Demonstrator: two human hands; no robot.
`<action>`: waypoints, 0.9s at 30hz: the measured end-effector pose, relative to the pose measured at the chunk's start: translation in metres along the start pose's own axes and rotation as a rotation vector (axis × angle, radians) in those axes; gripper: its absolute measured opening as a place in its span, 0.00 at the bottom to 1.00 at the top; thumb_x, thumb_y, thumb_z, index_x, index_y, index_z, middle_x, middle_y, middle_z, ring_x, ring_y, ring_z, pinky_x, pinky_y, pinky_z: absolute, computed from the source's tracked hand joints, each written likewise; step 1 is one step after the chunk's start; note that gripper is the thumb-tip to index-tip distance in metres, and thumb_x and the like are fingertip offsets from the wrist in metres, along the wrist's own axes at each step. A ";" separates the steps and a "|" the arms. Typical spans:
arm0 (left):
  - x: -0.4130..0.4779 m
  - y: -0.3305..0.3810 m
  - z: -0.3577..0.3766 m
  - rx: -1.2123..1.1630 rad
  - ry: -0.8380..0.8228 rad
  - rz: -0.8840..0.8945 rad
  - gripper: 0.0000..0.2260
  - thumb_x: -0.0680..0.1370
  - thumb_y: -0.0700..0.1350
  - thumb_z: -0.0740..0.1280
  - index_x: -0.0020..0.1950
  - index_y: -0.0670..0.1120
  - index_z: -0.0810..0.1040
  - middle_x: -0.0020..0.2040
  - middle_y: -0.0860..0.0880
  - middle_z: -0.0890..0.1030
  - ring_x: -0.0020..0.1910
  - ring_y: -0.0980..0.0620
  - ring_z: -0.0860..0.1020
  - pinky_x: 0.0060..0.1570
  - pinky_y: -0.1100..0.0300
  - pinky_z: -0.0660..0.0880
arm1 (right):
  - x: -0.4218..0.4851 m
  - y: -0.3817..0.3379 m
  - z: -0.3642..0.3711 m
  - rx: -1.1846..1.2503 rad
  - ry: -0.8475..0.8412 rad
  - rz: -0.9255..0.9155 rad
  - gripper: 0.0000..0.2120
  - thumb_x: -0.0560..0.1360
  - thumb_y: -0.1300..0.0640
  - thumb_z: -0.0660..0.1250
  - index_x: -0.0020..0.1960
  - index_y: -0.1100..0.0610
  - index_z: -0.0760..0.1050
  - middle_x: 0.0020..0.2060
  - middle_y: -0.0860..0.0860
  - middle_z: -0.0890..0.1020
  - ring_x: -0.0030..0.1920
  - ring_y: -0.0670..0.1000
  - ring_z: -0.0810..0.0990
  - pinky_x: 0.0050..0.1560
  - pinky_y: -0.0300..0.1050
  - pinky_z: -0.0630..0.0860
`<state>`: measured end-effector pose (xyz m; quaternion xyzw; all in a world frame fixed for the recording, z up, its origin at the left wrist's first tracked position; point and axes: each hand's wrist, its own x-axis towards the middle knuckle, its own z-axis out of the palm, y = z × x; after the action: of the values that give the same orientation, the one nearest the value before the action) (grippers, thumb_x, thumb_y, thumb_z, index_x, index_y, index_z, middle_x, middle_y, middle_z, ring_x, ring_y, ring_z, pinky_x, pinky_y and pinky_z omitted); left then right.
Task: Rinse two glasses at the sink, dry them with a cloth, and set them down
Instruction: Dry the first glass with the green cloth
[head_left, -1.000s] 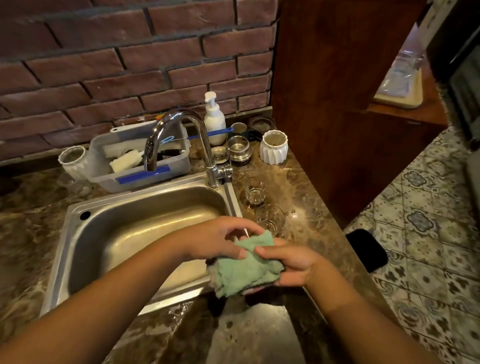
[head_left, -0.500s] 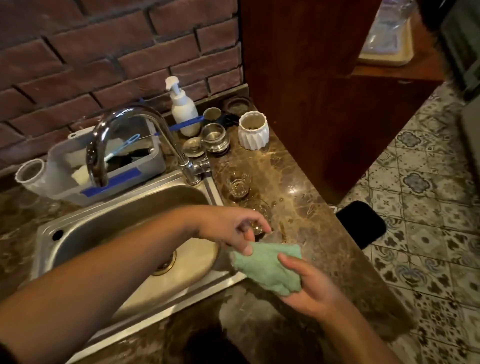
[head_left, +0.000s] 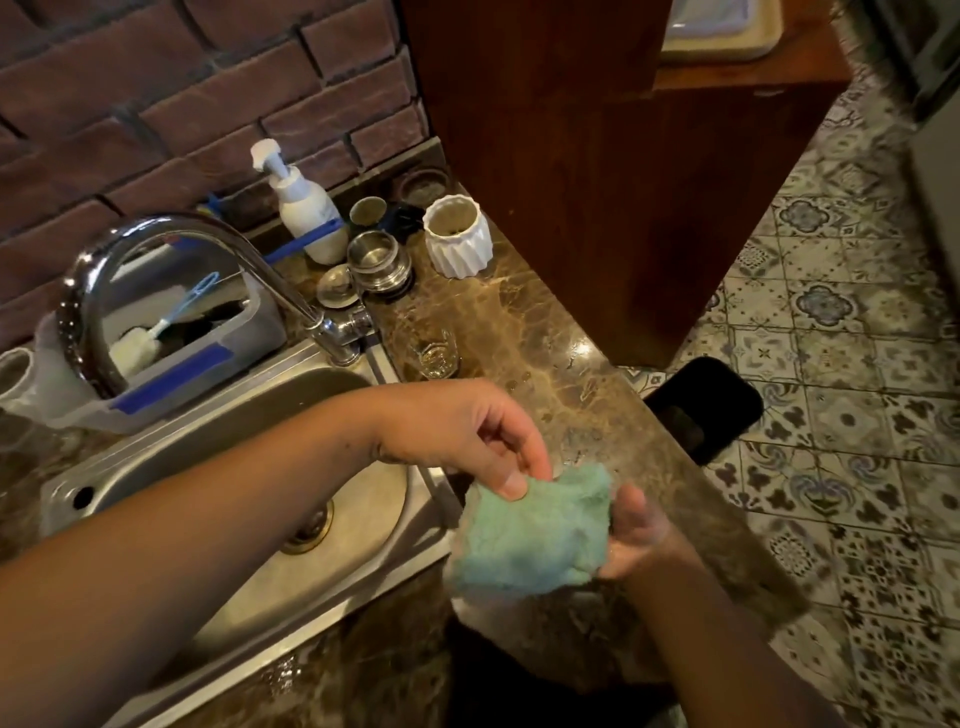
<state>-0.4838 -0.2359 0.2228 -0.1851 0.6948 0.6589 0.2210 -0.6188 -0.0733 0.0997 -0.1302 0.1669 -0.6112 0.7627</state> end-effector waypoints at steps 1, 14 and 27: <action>-0.001 0.003 0.001 -0.015 -0.008 0.011 0.12 0.77 0.30 0.70 0.52 0.46 0.84 0.37 0.59 0.81 0.36 0.60 0.75 0.39 0.69 0.73 | 0.000 -0.001 0.001 -0.028 0.016 -0.083 0.23 0.83 0.51 0.62 0.72 0.64 0.70 0.67 0.59 0.78 0.68 0.56 0.77 0.69 0.50 0.73; -0.023 0.025 -0.010 0.247 0.169 -0.032 0.08 0.77 0.35 0.73 0.52 0.47 0.85 0.42 0.49 0.84 0.38 0.51 0.81 0.36 0.61 0.80 | 0.013 -0.007 0.015 0.024 -0.025 0.079 0.25 0.78 0.55 0.70 0.70 0.67 0.72 0.66 0.62 0.79 0.68 0.59 0.77 0.71 0.53 0.71; 0.001 -0.061 -0.027 0.669 0.760 -0.223 0.23 0.74 0.47 0.77 0.67 0.56 0.76 0.62 0.55 0.72 0.57 0.57 0.74 0.58 0.60 0.75 | -0.010 0.038 -0.015 0.079 0.406 0.316 0.51 0.50 0.63 0.83 0.71 0.68 0.70 0.67 0.71 0.75 0.65 0.70 0.76 0.75 0.66 0.61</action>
<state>-0.4531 -0.2667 0.1727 -0.4034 0.8748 0.2593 0.0691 -0.5928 -0.0549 0.0719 0.0530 0.3108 -0.5041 0.8040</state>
